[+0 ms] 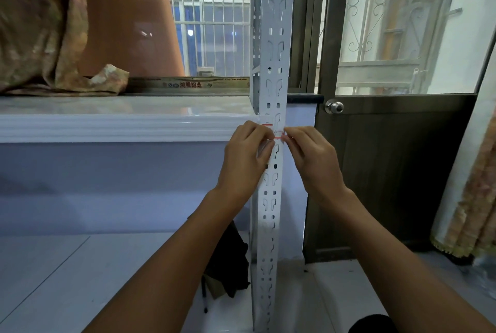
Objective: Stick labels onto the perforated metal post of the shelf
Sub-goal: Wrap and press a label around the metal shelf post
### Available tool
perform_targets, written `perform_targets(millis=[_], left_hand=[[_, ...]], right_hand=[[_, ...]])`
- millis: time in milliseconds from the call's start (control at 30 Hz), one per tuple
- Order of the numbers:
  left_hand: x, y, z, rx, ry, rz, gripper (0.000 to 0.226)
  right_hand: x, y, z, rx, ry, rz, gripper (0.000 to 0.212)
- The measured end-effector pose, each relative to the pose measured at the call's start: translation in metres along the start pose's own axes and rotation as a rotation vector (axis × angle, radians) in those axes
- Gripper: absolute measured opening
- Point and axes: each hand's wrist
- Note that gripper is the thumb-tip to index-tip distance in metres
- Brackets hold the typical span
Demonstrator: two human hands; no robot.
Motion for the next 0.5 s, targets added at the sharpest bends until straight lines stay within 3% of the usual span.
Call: perform_targets(millis=[267, 500], left_hand=[[-0.001, -0.002, -0.002, 0.01, -0.001, -0.005, 0.007], [0.0, -0.001, -0.002, 0.011, 0.012, 0.01, 0.006]], right_hand=[[-0.005, 0.007, 0.018, -0.154, -0.073, -0.011, 0.011], [-0.008, 0.015, 0.029, -0.235, -0.143, 0.006, 0.015]])
Point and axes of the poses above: each hand's wrist, its own y-axis towards the middle knuckle, its own x-axis out of the back of the hand, z = x × y, and after that the axes turned 5 degrees about y, right-handed
